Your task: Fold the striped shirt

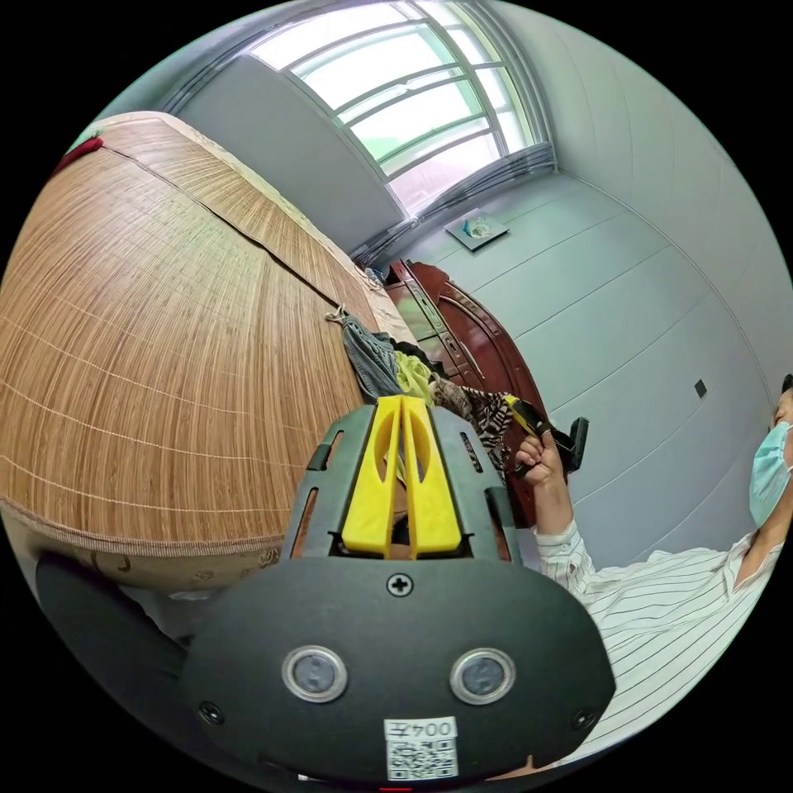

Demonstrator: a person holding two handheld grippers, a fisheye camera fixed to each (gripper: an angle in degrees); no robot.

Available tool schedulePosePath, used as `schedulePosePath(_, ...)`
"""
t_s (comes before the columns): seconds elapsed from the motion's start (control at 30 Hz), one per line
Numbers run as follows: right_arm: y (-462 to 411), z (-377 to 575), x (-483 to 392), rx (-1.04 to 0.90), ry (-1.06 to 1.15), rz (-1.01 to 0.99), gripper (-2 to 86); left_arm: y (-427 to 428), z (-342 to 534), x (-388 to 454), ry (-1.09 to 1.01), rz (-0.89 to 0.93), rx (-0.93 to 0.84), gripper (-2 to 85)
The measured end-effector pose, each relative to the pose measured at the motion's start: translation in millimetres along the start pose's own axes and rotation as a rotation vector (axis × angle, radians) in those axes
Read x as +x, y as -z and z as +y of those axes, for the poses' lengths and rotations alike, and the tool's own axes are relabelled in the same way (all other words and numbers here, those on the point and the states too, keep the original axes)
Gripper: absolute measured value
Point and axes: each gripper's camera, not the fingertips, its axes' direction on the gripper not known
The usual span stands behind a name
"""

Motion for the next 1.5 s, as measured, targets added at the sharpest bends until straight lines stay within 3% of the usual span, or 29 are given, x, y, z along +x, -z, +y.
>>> schedulePosePath(0.27,-100,29,-179,-0.158,0.236,-0.321,0.2,47,16,-27,0.055,-0.06,0.089,0.2)
schedulePosePath(0.33,-134,40,-211,-0.198,0.284,-0.317,1.0,56,21,-30,0.062,-0.082,0.112,0.3)
schedulePosePath(0.4,-189,55,-236,-0.347,0.306,-0.255,3.3,63,26,-30,0.056,-0.114,0.123,0.4)
schedulePosePath(0.6,-195,76,-243,-0.416,0.506,0.022,6.9,52,36,-22,-0.034,-0.261,0.074,0.6)
schedulePosePath(0.8,-187,71,-145,-0.712,0.453,0.358,4.3,-62,36,1,-0.255,-0.492,-0.246,0.5)
schedulePosePath(0.9,-204,68,-110,-0.822,0.403,0.334,5.0,-143,45,15,-0.426,-0.625,-0.413,0.5)
schedulePosePath(1.03,-229,76,-95,-0.811,0.362,0.28,4.7,-230,72,5,-0.543,-0.803,-0.582,0.5)
schedulePosePath(1.13,-228,77,-96,-0.757,0.399,0.259,4.0,-252,90,-1,-0.561,-0.832,-0.578,0.5)
schedulePosePath(1.37,-215,85,-68,-0.581,0.391,0.079,2.8,-260,100,-16,-0.489,-0.679,-0.53,0.3)
schedulePosePath(1.5,-176,74,-44,-0.48,0.396,0.11,1.0,-263,102,-14,-0.503,-0.685,-0.555,0.3)
